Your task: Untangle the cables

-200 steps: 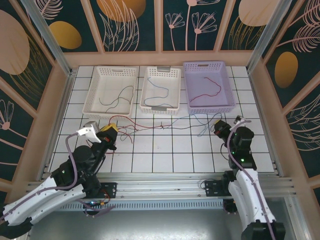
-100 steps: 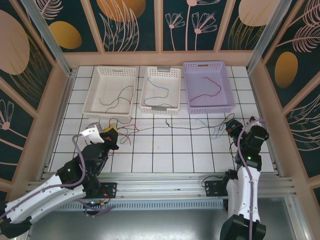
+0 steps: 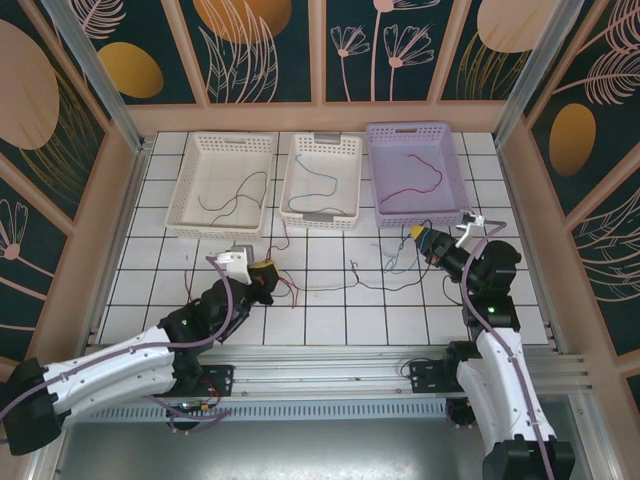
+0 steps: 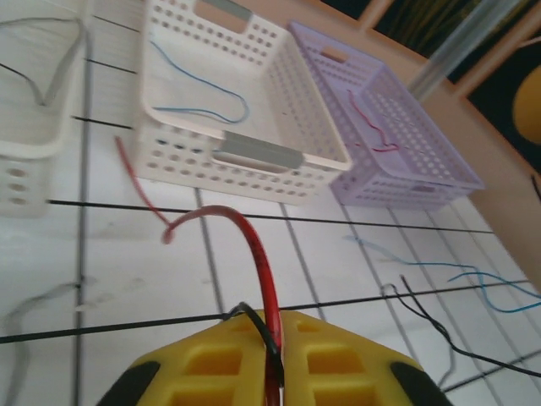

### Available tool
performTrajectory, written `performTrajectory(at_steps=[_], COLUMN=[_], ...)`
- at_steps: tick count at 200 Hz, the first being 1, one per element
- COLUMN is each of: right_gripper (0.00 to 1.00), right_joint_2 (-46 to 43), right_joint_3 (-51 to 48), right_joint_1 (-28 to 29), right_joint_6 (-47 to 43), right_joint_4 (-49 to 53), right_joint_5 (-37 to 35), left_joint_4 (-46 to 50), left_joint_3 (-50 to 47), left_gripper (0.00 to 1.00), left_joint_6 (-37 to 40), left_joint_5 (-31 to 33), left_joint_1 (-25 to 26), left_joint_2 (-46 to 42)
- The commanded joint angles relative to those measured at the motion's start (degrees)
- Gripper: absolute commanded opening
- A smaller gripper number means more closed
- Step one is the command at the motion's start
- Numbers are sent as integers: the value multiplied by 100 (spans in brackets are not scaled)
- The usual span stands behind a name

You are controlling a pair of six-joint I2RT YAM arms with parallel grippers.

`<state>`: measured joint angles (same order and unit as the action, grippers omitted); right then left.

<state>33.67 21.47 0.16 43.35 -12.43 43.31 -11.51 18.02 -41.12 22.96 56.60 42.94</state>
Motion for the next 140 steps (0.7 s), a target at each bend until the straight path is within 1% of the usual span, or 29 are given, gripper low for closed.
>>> performTrajectory(at_steps=[1,21,36,47,59,75,82,96,118,140], right_gripper=[0,0,0,0,0,0,0,0,0,0], right_joint_2=[100,339,574,750,910,1102,1176,1324,1552,1748], right_joint_3=[156,138,179,220,280,399,456,558,690,772], right_joint_1=[224,491,719,909,1115,1406,1536,1802,2166,2290], right_joint_6=[-126,-83,-122,-167,-243,-440,-527,-660,-860,-901], right_joint_4=[-724,-1095,-1317,-1487,-1598,-1605,-1587,-1647,-1776,-1820], right_joint_5=[381,480,569,670,750,789,776,806,885,767], left_joint_4=[-1064,-1370,-1530,-1632,-1784,-1993,-2053,-2149,-2295,-2560], left_joint_3=[118,342,520,636,748,870,932,1075,1326,1463], left_gripper=[21,25,27,30,39,59,64,70,74,74], left_joint_6=[95,253,355,416,453,476,477,491,486,343], left_joint_5=[-639,-901,-1067,-1185,-1384,-1737,-1877,-2140,-2596,-3052], left_joint_1=[0,0,0,0,-2,0,0,-4,0,4], left_joint_2=[371,807,1072,1229,1356,1477,1518,1613,1875,2096])
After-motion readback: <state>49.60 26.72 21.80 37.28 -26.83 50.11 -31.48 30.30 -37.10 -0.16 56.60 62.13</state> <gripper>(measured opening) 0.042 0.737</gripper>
